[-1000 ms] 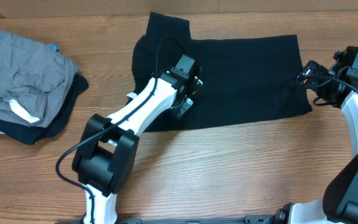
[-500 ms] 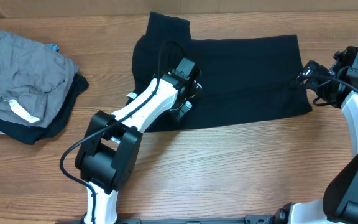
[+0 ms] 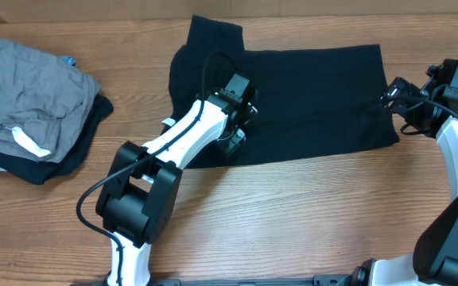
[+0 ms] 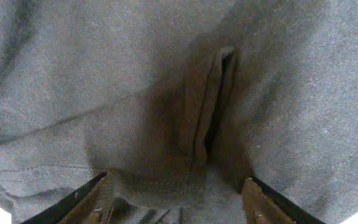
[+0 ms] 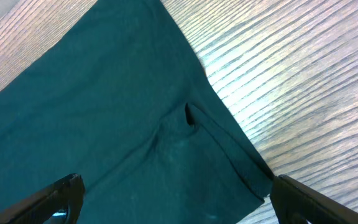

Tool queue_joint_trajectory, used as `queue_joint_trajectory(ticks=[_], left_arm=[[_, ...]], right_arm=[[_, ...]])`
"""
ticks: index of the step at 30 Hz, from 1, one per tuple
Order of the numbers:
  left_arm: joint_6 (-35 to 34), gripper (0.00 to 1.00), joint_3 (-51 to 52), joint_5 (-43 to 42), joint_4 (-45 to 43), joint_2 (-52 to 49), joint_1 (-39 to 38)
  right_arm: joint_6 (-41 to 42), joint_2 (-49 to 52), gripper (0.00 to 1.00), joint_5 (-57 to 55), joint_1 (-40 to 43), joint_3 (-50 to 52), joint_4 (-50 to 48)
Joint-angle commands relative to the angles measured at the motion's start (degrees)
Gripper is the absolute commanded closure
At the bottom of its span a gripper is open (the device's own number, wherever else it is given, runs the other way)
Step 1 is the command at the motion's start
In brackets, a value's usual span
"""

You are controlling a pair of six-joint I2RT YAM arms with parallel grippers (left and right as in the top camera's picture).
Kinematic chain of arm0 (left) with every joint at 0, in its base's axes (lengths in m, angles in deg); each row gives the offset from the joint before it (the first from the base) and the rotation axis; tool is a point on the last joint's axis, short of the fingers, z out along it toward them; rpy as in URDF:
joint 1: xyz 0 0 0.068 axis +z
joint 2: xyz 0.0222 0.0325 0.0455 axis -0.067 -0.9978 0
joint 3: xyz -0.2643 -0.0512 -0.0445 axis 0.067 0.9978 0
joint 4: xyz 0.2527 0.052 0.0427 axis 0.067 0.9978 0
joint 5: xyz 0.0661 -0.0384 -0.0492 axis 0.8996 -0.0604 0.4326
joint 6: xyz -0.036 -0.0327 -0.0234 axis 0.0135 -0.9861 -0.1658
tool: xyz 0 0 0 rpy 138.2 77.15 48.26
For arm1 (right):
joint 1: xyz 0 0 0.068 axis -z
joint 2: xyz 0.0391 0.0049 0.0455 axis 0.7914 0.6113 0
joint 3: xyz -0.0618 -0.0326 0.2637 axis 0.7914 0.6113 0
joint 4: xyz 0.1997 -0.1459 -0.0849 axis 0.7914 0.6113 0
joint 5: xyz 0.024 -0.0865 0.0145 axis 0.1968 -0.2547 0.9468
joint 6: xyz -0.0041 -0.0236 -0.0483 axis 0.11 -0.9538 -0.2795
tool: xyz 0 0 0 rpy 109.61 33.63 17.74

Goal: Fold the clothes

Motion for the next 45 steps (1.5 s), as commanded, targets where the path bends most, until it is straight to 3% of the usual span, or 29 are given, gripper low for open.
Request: queue_joint_trajectory(ticks=[1,3,5,9,14,17,21,26,28,30,33,36,45], left_arm=[[0.2,0.43,0.3,0.3,-0.7,-0.3,-0.1],[0.2,0.66,0.3,0.3,-0.9,-0.3,-0.1],[0.2,0.74,0.3,0.3,-1.0,-0.3,-0.1],[0.2,0.74,0.3,0.3,-1.0,-0.4,-0.1],[0.2,0.45,0.3,0.3,-1.0,-0.4,-0.1],[0.2,0.42,0.3,0.3,-1.0,-0.4,-0.1],[0.2,0.5,0.3,0.3,-1.4,-0.8,-0.1],[0.3,0.53,0.3,2.3,-0.7,-3.4,-0.1],[0.2,0.62,0.3,4.2,-0.7,-3.3,-0.1],[0.2,0.79,0.3,5.1,-0.7,-3.3,-0.1],[0.2,0.92,-0.3,5.1,-0.1,-3.3,-0.1],[0.2,0.96,-2.7,5.1,2.0,-3.3,-0.1],[0.2,0.94,-9.7,9.7,1.6,-3.3,-0.1]], right_arm=[[0.1,-1.3,0.0,0.0,-0.1,0.2,-0.2],[0.1,-1.3,0.0,0.0,-0.1,0.2,-0.2],[0.1,-1.3,0.0,0.0,-0.1,0.2,-0.2],[0.1,-1.3,0.0,0.0,-0.1,0.2,-0.2],[0.1,-1.3,0.0,0.0,-0.1,0.2,-0.2],[0.1,-1.3,0.0,0.0,-0.1,0.2,-0.2],[0.1,-1.3,0.0,0.0,-0.1,0.2,-0.2],[0.1,-1.3,0.0,0.0,-0.1,0.2,-0.2],[0.1,-1.3,0.0,0.0,-0.1,0.2,-0.2],[0.1,-1.3,0.0,0.0,-0.1,0.2,-0.2],[0.1,-1.3,0.0,0.0,-0.1,0.2,-0.2],[0.1,-1.3,0.0,0.0,-0.1,0.2,-0.2],[0.1,-1.3,0.0,0.0,-0.1,0.2,-0.2]])
